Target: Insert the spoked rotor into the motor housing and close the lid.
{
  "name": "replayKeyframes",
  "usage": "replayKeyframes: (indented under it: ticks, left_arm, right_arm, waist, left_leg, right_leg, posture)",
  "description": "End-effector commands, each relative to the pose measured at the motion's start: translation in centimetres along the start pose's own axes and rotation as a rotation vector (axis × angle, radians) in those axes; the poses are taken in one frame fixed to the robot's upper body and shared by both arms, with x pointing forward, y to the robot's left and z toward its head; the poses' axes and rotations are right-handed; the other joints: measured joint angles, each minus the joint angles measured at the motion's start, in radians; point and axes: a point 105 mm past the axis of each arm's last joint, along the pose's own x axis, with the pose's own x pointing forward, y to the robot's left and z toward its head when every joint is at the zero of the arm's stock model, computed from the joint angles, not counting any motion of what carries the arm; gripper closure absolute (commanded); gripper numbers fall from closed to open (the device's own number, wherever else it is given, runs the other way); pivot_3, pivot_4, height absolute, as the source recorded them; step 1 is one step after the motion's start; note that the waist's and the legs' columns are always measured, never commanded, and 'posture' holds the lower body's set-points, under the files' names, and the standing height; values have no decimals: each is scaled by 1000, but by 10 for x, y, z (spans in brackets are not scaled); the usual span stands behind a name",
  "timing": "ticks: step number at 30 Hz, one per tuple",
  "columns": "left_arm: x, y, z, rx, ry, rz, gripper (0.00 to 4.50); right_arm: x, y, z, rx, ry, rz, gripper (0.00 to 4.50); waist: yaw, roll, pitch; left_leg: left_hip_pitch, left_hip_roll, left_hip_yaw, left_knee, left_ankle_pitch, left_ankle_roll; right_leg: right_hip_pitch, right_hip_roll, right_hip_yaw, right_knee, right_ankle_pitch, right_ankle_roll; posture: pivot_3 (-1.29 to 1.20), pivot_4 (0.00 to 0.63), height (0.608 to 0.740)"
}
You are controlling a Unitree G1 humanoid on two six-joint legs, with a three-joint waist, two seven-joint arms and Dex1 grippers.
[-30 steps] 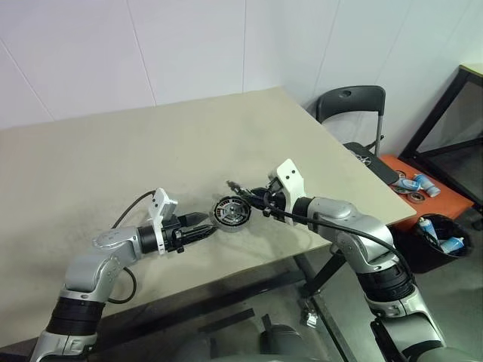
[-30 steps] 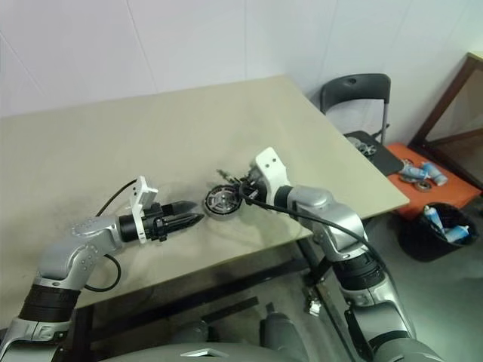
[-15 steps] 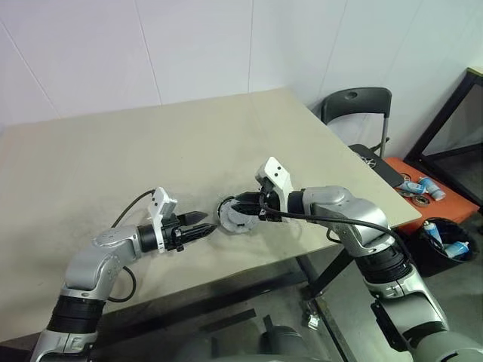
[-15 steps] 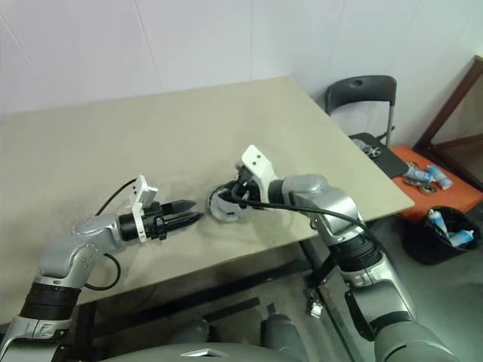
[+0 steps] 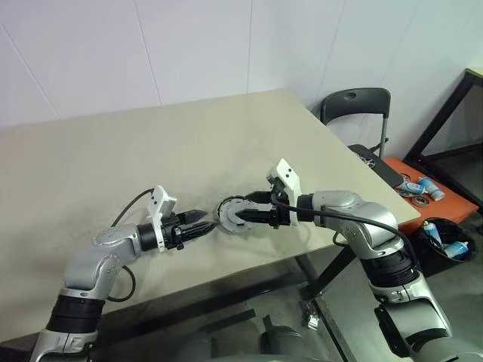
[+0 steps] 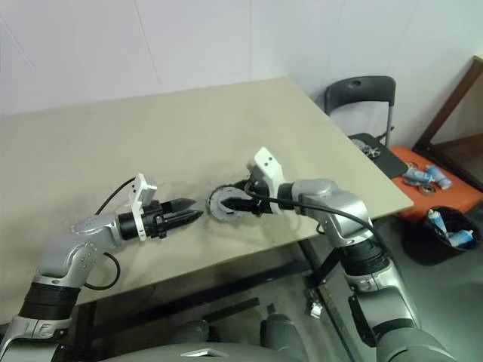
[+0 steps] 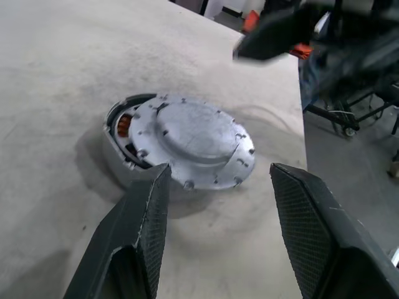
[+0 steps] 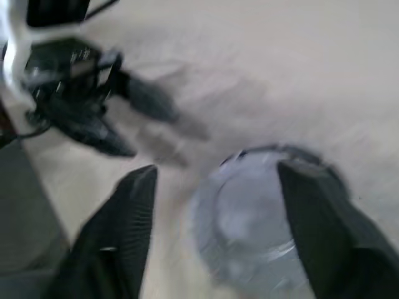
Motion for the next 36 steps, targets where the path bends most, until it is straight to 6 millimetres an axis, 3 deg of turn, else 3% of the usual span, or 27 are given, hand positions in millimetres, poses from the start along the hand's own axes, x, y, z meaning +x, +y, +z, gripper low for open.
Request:
replayKeyframes:
  ticks: [1,6,12,23,32,36]
  left_arm:
    - [-1,-1,17,47,-43,-6,1799]
    - [-1,-3,16,47,-39,-11,1799]
    - [-2,-6,14,46,-39,-8,1799]
    - [-7,-1,5,30,-36,8,1799]
    - [-12,6,4,33,-44,27,1799]
    - [-16,13,2,34,-48,40,1799]
  right_arm:
    - [6,-13,13,-27,-88,-97,1461]
    - [15,-11,0,-34,-40,-89,336]
    - [24,-10,-17,-24,6,-85,336]
    - [37,-25,-20,-46,-2,-143,336]
    - [38,-12,-27,-69,1,-78,159]
    - [44,-16,-35,-83,47,-117,159]
  waist:
    - [-2,0,0]
    - [2,0,0]
    - [0,0,0]
    - [0,0,0]
    - [-2,0,0]
    - [-3,0,0]
  left_leg:
    - [0,0,0,1,0,0]
    - [-1,0,0,6,0,0]
    - [-1,0,0,8,0,0]
    - [1,0,0,9,0,0]
    - [1,0,0,10,0,0]
    - [2,0,0,10,0,0]
  right_leg:
    - [0,0,0,1,0,0]
    - [0,0,0,4,0,0]
    - [1,0,0,5,0,0]
    - [1,0,1,9,0,0]
    - [1,0,1,9,0,0]
    - [1,0,1,10,0,0]
  posture:
    - [0,0,740]
    - [0,0,740]
    - [0,0,740]
    - [0,0,740]
    - [0,0,740]
    - [0,0,740]
